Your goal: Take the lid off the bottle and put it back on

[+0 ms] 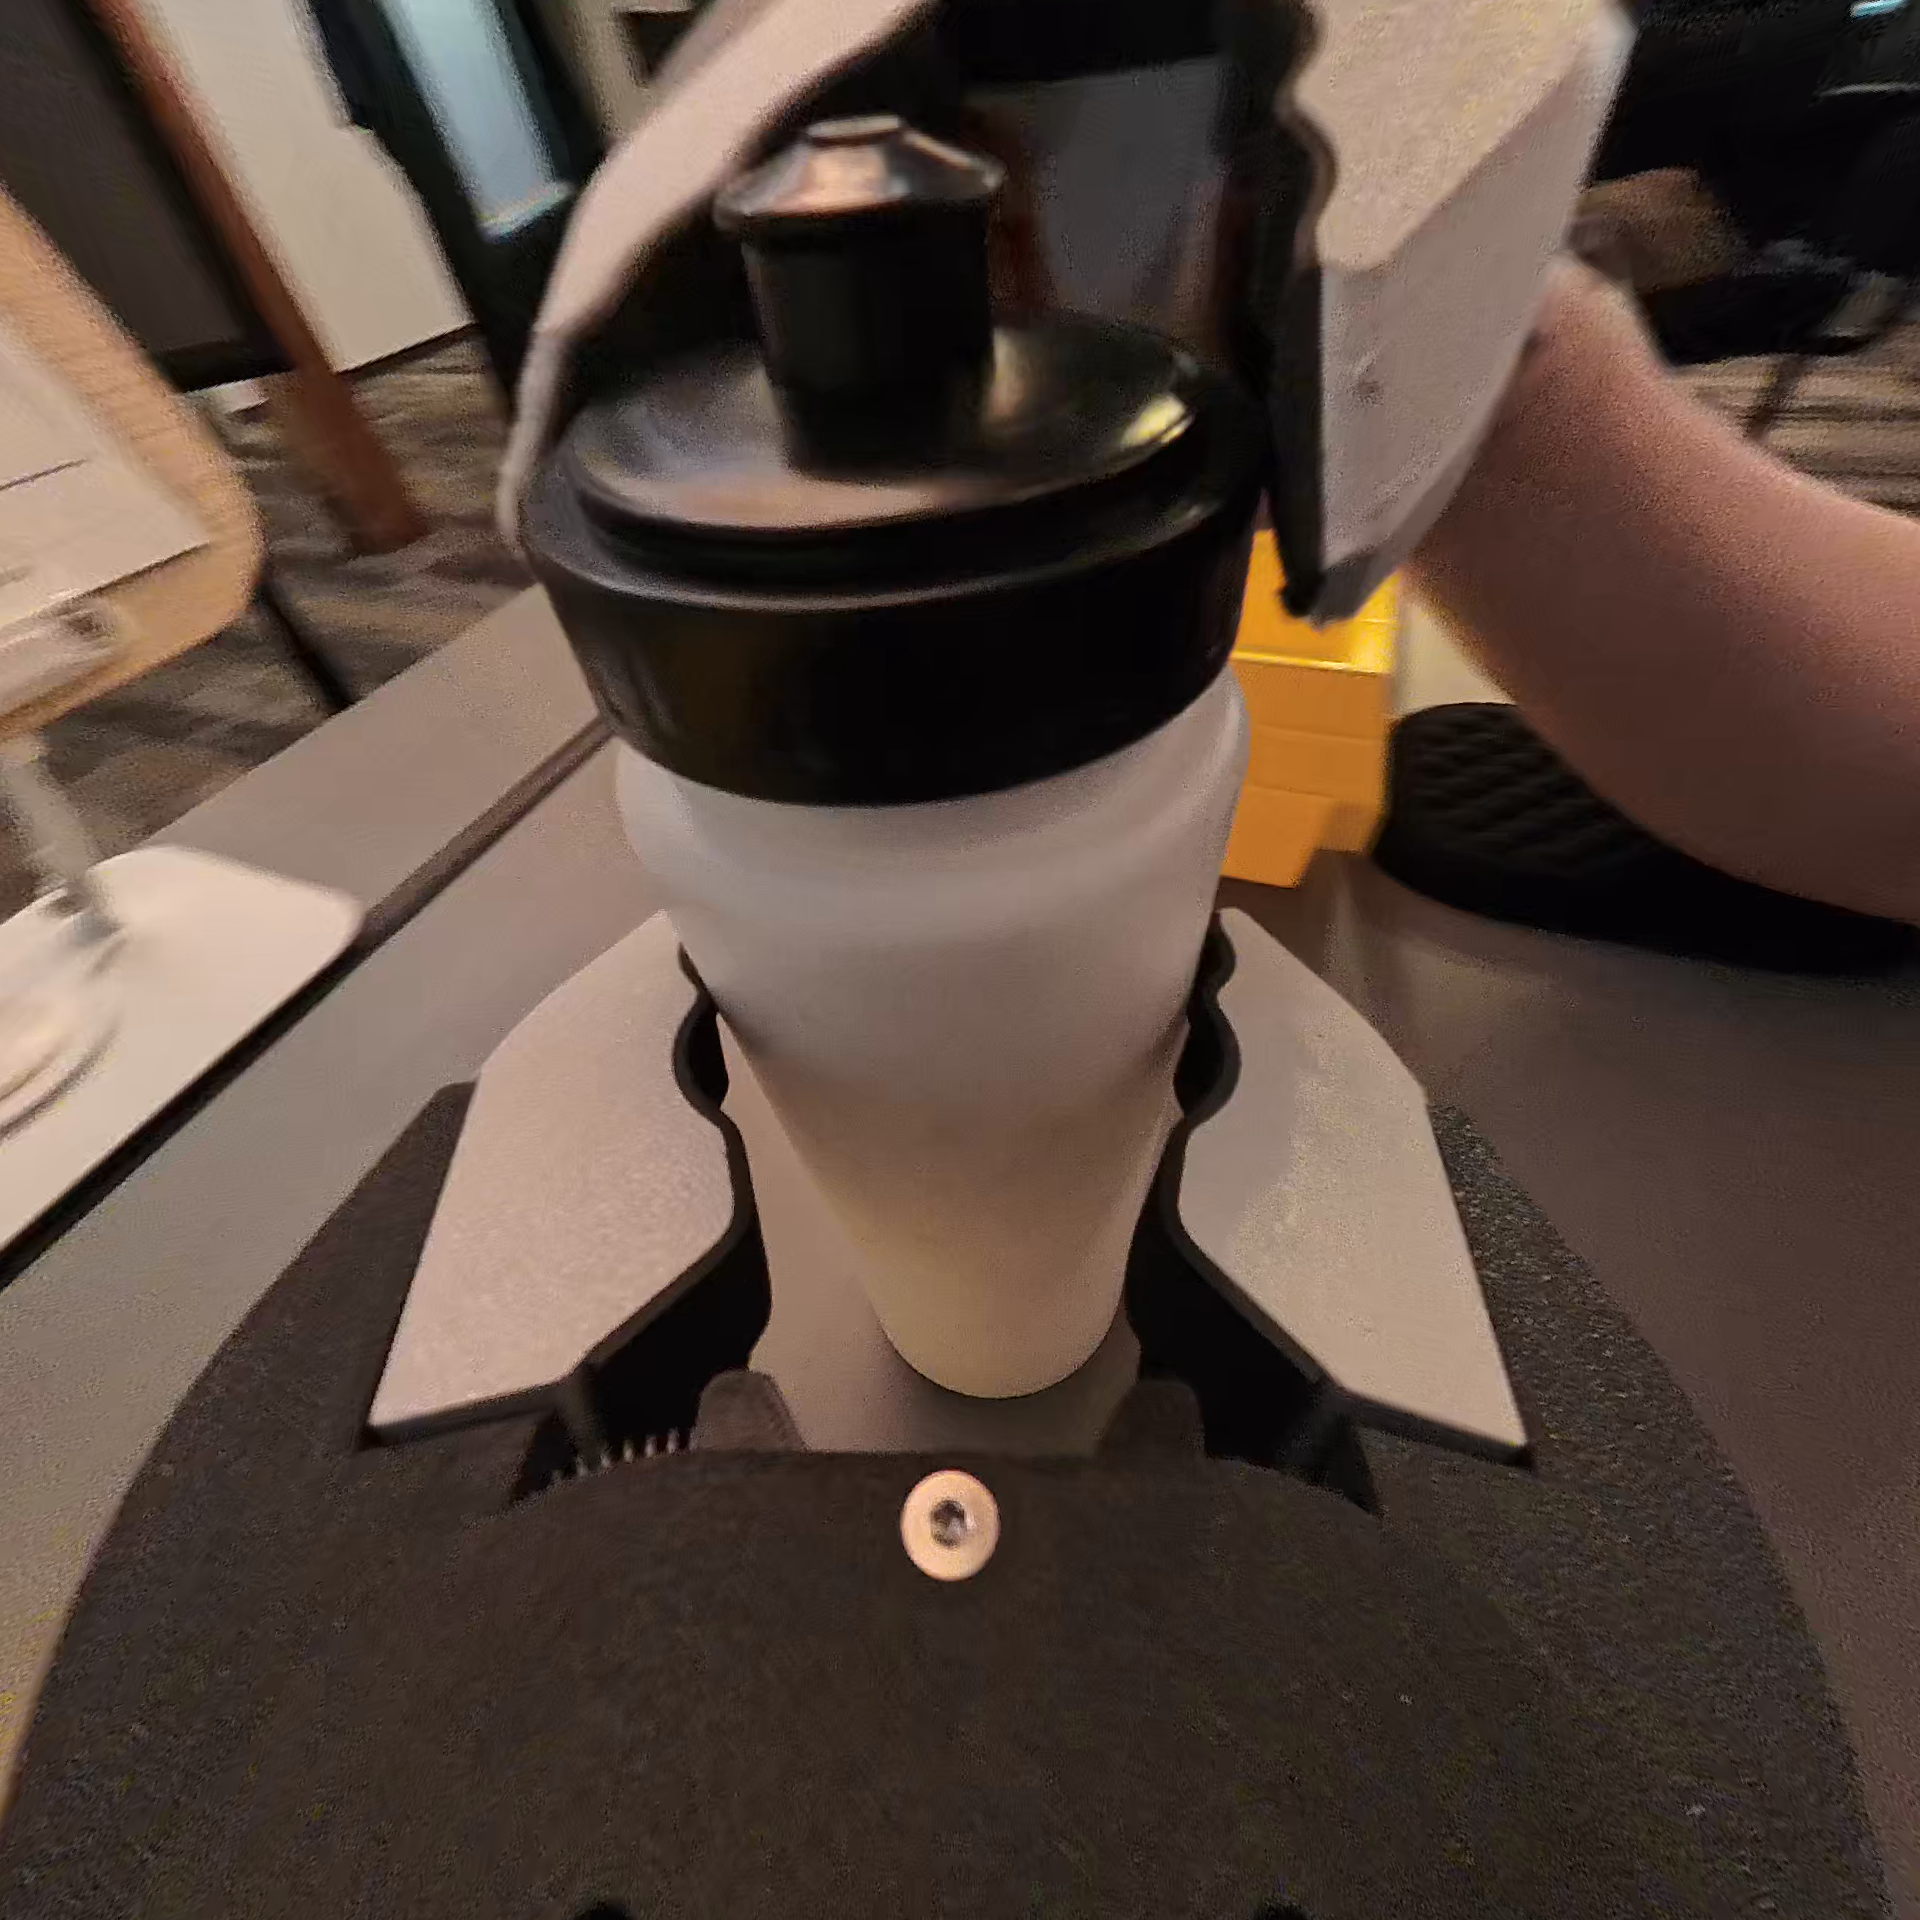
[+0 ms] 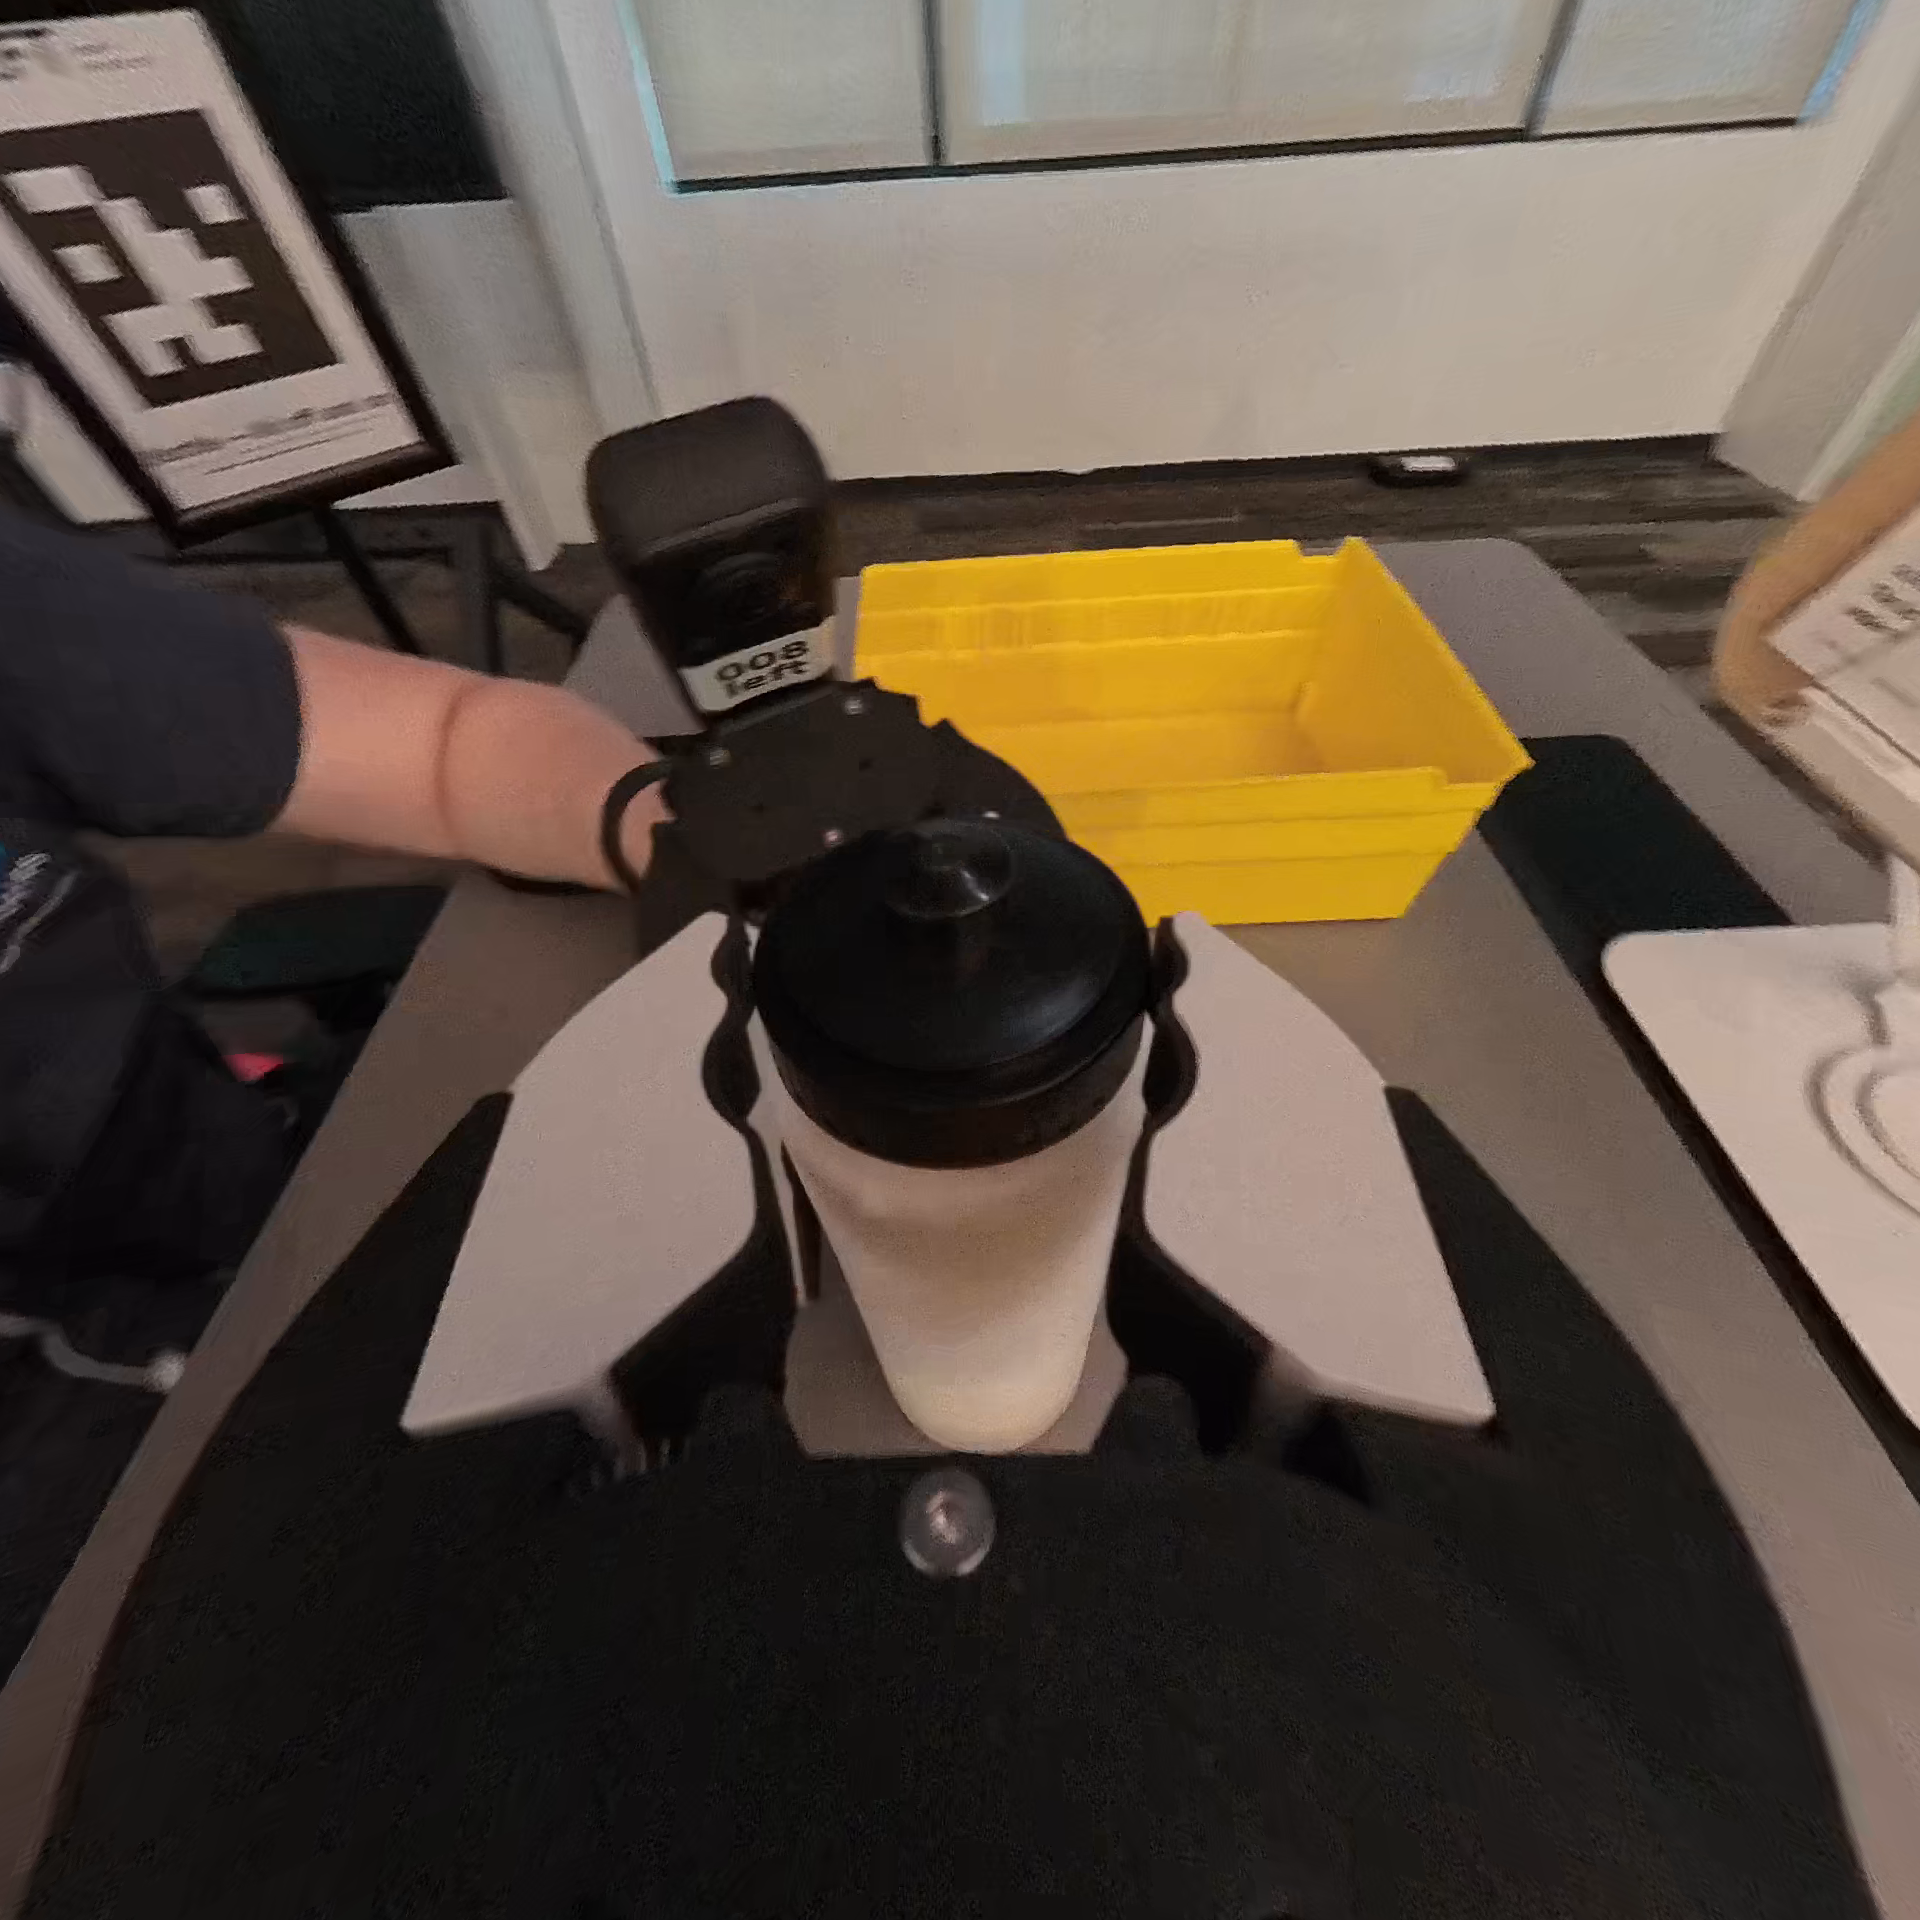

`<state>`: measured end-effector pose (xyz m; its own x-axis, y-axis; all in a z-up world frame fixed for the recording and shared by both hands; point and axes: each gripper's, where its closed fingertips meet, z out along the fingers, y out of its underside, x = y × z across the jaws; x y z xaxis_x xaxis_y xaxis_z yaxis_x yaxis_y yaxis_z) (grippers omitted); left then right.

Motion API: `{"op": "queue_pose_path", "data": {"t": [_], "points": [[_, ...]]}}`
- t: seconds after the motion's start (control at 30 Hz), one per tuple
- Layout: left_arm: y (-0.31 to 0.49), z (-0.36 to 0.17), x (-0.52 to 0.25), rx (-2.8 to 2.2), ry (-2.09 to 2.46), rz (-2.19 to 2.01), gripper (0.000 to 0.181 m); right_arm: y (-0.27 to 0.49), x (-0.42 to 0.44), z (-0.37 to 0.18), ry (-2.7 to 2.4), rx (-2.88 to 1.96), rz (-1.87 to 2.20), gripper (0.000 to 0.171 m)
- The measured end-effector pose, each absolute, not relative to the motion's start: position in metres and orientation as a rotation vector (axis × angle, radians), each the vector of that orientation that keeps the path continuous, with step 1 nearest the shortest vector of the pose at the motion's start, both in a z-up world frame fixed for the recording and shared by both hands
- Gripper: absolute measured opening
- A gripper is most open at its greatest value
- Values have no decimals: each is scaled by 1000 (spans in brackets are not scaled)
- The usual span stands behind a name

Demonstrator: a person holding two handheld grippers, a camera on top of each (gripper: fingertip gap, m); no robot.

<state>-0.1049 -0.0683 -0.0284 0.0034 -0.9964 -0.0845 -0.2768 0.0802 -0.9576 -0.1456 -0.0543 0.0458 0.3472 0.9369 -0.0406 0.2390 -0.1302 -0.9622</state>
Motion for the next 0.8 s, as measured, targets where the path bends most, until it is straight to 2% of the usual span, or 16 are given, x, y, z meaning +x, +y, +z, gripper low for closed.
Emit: {"op": "queue_pose_path", "data": {"t": [0.2, 0.27, 0.37, 0.47, 0.5, 0.57, 0.8], "points": [[-118, -30, -98, -1212, 1634, -1113, 87, -116, -139, 50, -1360, -1325, 1270, 74], [-105, -29, -98, -1260, 1579, -1079, 87, -104, -140, 51, -1310, -1355, 1194, 74], [-80, -29, -101, -1340, 1468, -1026, 87, -87, -144, 61, -1196, -1387, 1064, 95], [-61, -27, -106, -1405, 1374, -994, 87, -67, -147, 56, -1109, -1515, 924, 97], [-59, -27, -107, -1412, 1367, -996, 87, -60, -147, 52, -1086, -1552, 877, 95], [-58, -27, -107, -1414, 1367, -994, 87, -50, -146, 44, -1061, -1609, 800, 76], [-61, -28, -106, -1397, 1391, -971, 87, -49, -138, 54, -965, -1589, 967, 67]]}}
